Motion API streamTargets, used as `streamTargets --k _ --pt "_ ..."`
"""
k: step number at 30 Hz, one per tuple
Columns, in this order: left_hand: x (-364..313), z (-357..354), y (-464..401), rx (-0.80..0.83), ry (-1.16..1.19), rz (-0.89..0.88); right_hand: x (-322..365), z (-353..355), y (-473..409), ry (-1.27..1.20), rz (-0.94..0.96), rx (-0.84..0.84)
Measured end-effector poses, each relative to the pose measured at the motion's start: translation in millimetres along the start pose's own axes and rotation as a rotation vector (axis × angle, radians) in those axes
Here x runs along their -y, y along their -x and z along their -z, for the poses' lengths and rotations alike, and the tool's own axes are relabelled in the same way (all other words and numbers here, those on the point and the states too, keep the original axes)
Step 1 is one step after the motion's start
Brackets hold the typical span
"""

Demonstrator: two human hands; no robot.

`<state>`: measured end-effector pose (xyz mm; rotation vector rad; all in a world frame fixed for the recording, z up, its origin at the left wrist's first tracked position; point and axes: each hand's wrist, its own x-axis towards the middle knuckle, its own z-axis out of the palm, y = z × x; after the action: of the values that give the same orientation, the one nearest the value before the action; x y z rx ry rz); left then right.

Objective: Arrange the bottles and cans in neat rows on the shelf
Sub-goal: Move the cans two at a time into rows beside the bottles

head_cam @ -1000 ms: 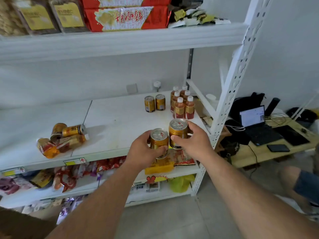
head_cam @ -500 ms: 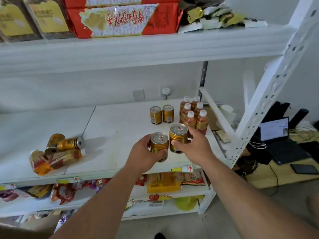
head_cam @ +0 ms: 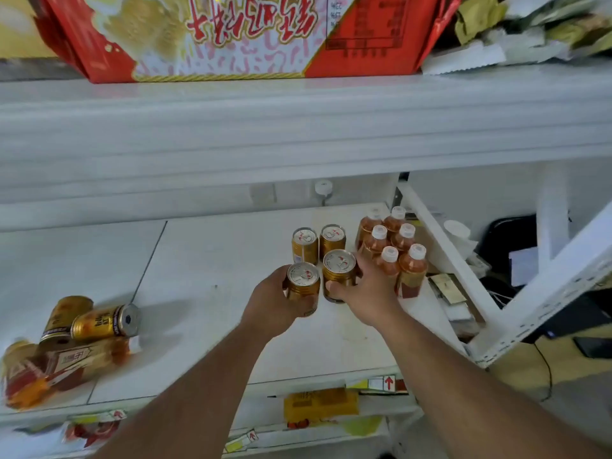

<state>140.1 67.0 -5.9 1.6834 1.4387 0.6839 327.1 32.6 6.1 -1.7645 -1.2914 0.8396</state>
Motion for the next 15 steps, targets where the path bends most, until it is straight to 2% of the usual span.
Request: streamTargets --k 8,15 --pt "7 -12 -37 -0.011 0.021 0.021 -17 -23 -41 0.031 -0.098 0.009" --pt "13 -24 -58 -0.027 0.045 0.032 -24 -29 -60 -0.015 -0.108 -0.007"
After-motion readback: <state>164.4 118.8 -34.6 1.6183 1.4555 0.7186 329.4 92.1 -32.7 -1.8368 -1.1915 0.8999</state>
